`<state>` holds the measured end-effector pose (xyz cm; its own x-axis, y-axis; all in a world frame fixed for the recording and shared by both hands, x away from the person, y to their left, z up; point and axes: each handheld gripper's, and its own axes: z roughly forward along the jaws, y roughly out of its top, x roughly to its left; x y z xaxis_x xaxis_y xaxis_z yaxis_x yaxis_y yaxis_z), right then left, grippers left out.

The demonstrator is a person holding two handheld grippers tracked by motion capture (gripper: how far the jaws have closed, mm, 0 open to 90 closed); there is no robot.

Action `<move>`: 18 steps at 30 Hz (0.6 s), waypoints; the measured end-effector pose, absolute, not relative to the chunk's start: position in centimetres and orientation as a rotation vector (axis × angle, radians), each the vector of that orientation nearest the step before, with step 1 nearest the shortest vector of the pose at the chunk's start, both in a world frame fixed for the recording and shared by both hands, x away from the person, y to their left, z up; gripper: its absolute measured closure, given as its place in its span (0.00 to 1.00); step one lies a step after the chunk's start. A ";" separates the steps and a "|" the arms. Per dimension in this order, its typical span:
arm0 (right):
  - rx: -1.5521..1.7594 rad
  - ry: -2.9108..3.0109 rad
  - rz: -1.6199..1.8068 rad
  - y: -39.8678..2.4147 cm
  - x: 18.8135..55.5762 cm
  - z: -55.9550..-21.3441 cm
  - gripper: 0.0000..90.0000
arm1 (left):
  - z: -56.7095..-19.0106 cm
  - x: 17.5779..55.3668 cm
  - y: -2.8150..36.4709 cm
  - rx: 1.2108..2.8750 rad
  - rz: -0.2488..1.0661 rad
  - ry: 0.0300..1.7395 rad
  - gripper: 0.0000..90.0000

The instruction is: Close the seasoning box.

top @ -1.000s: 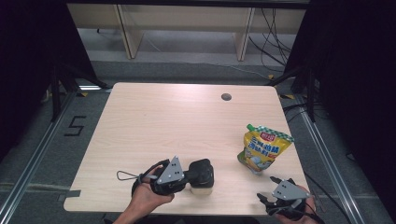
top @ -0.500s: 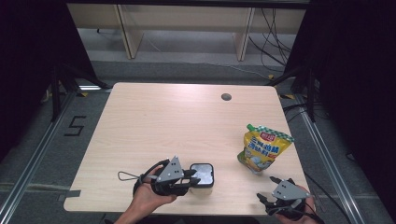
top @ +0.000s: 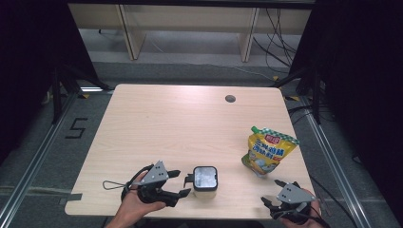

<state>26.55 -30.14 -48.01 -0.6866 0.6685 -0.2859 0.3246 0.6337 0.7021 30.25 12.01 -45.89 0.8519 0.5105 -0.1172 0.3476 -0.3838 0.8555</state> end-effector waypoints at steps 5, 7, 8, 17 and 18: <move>0.778 2.323 0.850 -30.1 26.5 -48.0 0.30 | -46.8 29.6 12.9 2.024 0.206 0.675 0.22; 0.779 2.324 0.850 -30.1 26.5 -48.0 0.30 | -47.1 29.4 13.3 2.024 0.209 0.663 0.21; 0.778 2.324 0.851 -30.1 26.5 -48.0 0.30 | -47.1 29.2 13.5 2.022 0.213 0.664 0.21; 0.803 2.328 0.885 -30.0 26.4 -48.0 0.28 | -48.0 27.9 15.0 2.033 0.267 0.691 0.20; 0.795 2.326 0.889 -30.0 26.5 -48.0 0.27 | -48.1 27.9 15.1 2.055 0.274 0.673 0.19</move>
